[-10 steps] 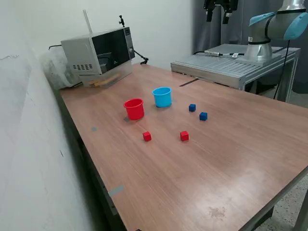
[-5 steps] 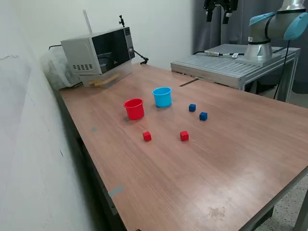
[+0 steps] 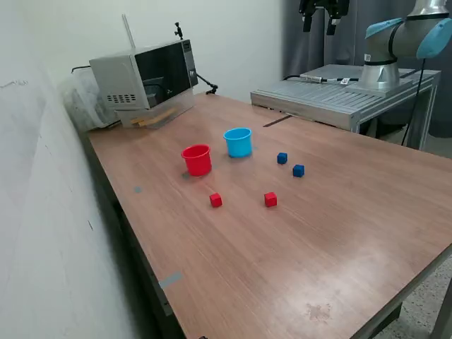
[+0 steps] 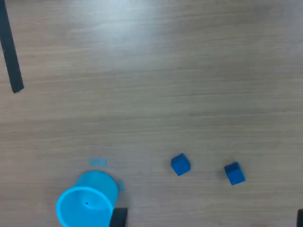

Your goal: Place red objects in the red bin, and blue objects in the blue bin.

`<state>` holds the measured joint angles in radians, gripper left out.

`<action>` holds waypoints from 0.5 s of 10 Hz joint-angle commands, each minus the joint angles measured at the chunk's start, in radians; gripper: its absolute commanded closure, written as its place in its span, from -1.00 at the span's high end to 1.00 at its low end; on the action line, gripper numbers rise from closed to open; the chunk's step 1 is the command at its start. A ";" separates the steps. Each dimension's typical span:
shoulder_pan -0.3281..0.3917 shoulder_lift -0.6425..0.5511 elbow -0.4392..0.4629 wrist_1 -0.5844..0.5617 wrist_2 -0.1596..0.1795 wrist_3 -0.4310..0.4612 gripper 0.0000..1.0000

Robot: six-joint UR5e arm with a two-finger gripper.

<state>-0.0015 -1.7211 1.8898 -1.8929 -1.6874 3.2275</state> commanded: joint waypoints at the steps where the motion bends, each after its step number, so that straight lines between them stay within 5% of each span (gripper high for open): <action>1: 0.000 0.000 -0.003 -0.005 0.000 -0.001 1.00; 5: -0.005 -0.002 0.000 0.000 -0.002 0.003 1.00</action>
<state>-0.0008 -1.7212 1.8891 -1.8934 -1.6885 3.2267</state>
